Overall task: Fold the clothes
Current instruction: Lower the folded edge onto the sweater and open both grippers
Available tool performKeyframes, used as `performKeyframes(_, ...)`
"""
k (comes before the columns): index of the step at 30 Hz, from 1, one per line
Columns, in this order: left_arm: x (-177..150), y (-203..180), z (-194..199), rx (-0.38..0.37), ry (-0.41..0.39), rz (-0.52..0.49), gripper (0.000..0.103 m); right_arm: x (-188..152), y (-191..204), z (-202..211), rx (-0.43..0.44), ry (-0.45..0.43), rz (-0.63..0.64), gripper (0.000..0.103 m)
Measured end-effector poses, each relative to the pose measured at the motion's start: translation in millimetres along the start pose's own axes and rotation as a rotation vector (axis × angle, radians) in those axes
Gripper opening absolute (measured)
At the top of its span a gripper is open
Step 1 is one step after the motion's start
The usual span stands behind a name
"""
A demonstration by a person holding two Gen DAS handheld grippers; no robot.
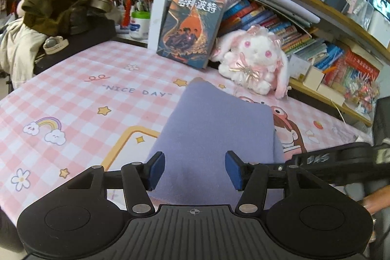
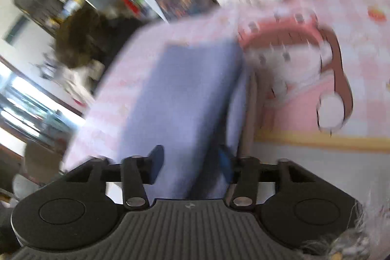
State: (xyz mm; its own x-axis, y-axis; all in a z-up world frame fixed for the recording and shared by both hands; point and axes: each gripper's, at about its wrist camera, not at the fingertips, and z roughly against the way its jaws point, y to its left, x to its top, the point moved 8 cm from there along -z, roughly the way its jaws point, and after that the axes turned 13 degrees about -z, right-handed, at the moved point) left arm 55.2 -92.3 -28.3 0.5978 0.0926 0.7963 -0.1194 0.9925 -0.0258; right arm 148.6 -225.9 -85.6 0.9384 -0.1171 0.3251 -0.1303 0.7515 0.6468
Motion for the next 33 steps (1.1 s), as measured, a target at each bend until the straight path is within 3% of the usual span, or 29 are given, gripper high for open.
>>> performKeyframes(4,0,3,11,0.014,-0.020,0.013,0.055,1,22,17,0.058,-0.117,0.113,0.010)
performKeyframes(7,0,8,16,0.031,-0.028,0.018,0.055,1,21,27,0.079,-0.160,0.125,0.010)
performKeyframes(10,-4,12,22,0.044,-0.026,0.030,0.055,-4,-14,1,0.001,-0.098,0.006,0.010)
performKeyframes(16,-13,18,23,0.032,-0.010,0.061,0.055,-6,-13,3,-0.005,-0.112,0.039,0.012)
performKeyframes(18,-12,15,21,0.012,-0.010,0.049,0.059,-7,-8,12,-0.020,-0.128,0.041,0.023)
performKeyframes(22,-7,8,16,-0.046,-0.015,0.002,0.069,-20,6,34,-0.036,-0.164,0.095,0.061)
performKeyframes(25,-8,3,13,-0.104,0.004,-0.030,0.073,-30,17,49,-0.117,-0.212,0.170,0.075)
performKeyframes(27,-10,5,12,-0.122,0.021,-0.046,0.076,-39,20,56,-0.169,-0.243,0.191,0.083)
performKeyframes(33,-21,14,10,-0.142,0.087,-0.112,0.085,-62,21,59,-0.299,-0.275,0.149,0.090)
